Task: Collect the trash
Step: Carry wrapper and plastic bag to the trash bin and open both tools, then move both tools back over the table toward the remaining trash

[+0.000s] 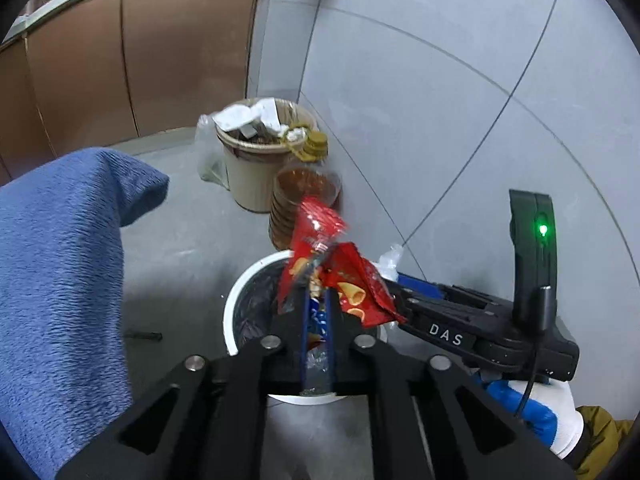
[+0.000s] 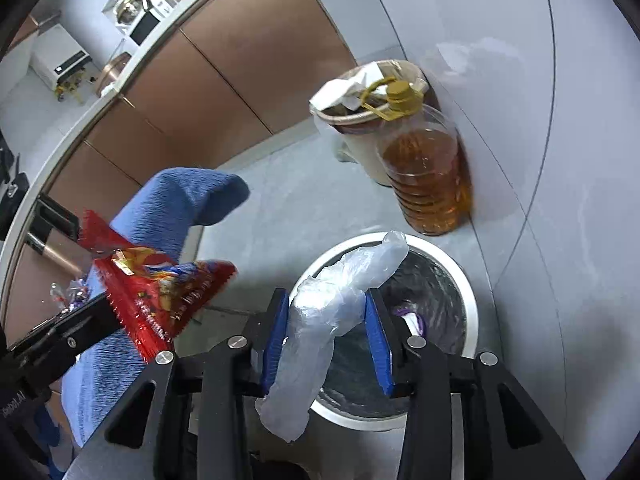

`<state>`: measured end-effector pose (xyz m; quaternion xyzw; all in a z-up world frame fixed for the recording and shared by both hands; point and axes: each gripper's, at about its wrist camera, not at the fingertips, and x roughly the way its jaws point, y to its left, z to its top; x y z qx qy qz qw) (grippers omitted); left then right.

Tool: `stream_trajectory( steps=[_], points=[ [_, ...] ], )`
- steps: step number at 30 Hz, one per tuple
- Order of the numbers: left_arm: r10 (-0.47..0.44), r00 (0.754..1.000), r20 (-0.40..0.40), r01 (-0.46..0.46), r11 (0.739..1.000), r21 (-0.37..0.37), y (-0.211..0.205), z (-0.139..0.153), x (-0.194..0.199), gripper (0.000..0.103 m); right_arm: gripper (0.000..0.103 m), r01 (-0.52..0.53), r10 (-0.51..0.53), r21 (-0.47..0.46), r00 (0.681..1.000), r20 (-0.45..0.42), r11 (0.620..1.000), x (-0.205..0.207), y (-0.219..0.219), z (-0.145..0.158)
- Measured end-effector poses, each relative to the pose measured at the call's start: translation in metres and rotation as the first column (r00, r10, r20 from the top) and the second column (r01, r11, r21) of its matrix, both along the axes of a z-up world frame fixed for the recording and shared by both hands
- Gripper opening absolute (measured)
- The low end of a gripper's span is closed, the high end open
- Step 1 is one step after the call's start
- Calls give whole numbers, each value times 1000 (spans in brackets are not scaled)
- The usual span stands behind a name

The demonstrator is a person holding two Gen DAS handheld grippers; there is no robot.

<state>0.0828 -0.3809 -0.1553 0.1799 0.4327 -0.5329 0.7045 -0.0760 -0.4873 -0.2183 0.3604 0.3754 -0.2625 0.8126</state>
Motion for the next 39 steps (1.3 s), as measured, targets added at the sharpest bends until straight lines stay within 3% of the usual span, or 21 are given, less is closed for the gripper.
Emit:
stream_trajectory(
  steps=[1,3,13,21,26,33,39],
  points=[
    [0,1000,-8,0,1000,-1,0,-2,0,29,44,8,-8,-1,1000,-9,1000,1,-1,-2],
    [7,1000,-24,-7,1000,-7,-1,-5,0,44,50,24,-24,-3,999,-24,1000,-1,-2,-5],
    [42,999,-31,-43,998,-44,21,9,5,46,52,33,-34,-36,999,-39,999,0,4,0],
    [140,989,48,-133,982,-134,71,47,11,46,64,2,1,-103,1000,24,995,8,27,39],
    [231,966,118,-202,955,-215,121,80,8,46,81,-32,47,-195,996,75,980,17,55,83],
    [388,900,198,-300,882,-364,202,127,-2,46,102,-96,169,-347,968,185,933,26,110,159],
    [464,861,207,-351,838,-419,266,154,-6,55,103,-107,260,-446,919,298,889,20,155,214]
  ],
)
